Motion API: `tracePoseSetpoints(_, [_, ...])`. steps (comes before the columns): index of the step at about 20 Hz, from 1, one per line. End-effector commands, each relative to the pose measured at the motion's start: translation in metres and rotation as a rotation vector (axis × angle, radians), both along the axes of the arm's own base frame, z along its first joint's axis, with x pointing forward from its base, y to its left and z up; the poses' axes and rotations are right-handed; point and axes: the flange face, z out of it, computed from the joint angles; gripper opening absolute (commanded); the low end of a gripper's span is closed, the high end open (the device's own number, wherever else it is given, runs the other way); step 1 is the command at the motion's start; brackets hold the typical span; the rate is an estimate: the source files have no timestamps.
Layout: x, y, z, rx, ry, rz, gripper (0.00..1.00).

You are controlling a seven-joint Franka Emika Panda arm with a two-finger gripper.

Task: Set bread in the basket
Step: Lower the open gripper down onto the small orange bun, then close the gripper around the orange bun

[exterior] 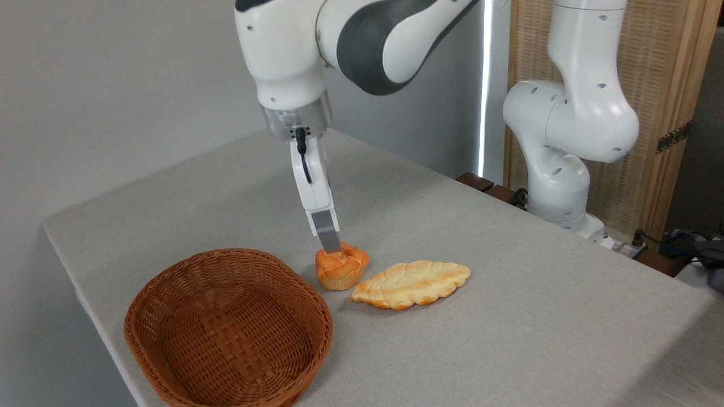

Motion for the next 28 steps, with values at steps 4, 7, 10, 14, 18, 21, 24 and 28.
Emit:
tracePoseSetpoints(4, [-0.005, 0.006, -0.031, 0.024, -0.071, -0.022, 1.0])
tracePoseSetpoints(7, [-0.004, 0.007, -0.033, 0.041, -0.074, -0.032, 1.0])
tracePoseSetpoints(10, [-0.004, 0.005, -0.037, 0.044, -0.066, -0.037, 1.0])
tracePoseSetpoints(14, [-0.006, -0.002, -0.049, 0.047, -0.044, -0.054, 1.0])
tracePoseSetpoints(18, [-0.005, -0.007, -0.056, 0.047, -0.047, -0.061, 0.99])
tracePoseSetpoints(21, [-0.005, -0.007, -0.058, 0.047, -0.06, -0.068, 0.8])
tracePoseSetpoints(24, [-0.005, -0.006, -0.059, 0.038, -0.063, -0.136, 0.51])
tracePoseSetpoints(28, [-0.005, -0.004, -0.06, 0.036, -0.063, -0.164, 0.42])
